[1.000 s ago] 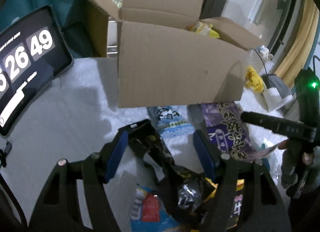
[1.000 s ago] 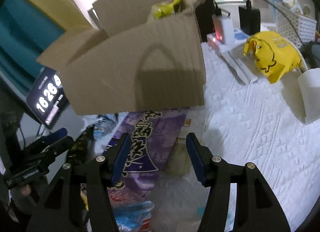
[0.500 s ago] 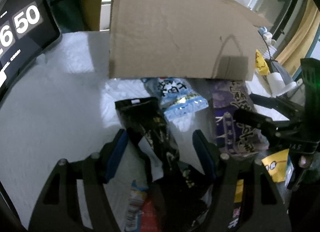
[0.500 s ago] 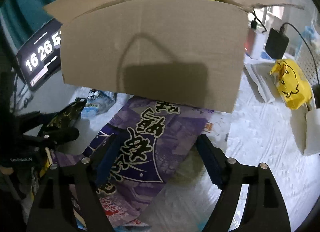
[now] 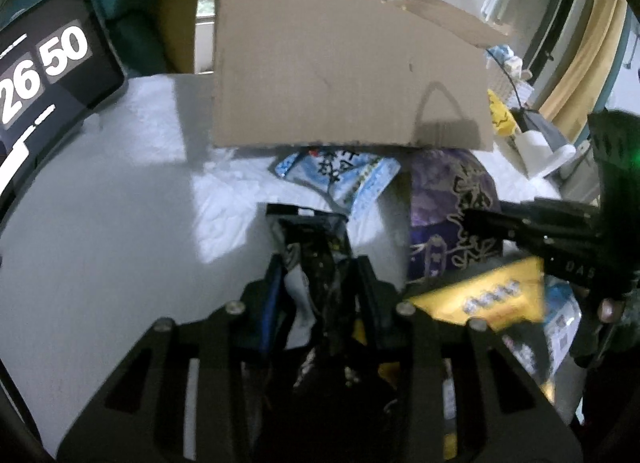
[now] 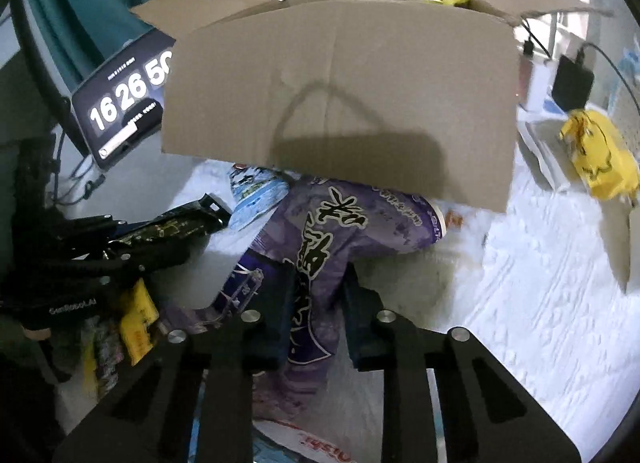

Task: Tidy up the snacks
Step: 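Grasp the purple printed bag with the right tool while the left tool grasps the black packet, then lift both held bags and carry them to the cardboard box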

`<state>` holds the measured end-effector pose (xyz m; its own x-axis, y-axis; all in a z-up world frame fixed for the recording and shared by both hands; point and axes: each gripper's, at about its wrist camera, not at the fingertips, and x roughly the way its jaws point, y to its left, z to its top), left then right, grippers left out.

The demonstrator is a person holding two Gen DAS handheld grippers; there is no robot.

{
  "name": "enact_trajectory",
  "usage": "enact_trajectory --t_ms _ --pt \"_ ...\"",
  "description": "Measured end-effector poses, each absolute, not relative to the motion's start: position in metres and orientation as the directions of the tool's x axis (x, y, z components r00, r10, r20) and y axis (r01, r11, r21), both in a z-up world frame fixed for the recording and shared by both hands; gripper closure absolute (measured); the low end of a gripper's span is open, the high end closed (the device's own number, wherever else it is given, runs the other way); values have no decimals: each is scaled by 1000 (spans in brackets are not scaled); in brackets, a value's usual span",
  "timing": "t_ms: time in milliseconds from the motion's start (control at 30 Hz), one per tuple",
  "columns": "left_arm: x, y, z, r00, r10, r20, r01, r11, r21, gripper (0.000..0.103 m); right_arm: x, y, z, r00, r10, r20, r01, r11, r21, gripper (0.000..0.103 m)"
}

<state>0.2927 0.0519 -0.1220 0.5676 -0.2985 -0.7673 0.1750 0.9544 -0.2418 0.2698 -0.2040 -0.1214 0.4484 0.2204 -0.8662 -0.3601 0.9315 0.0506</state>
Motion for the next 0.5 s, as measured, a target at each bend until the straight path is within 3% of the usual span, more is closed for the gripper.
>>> enact_trajectory --t_ms 500 --pt "256 66 -84 643 -290 -708 149 955 -257 67 228 -267 -70 568 187 -802 -223 972 69 86"
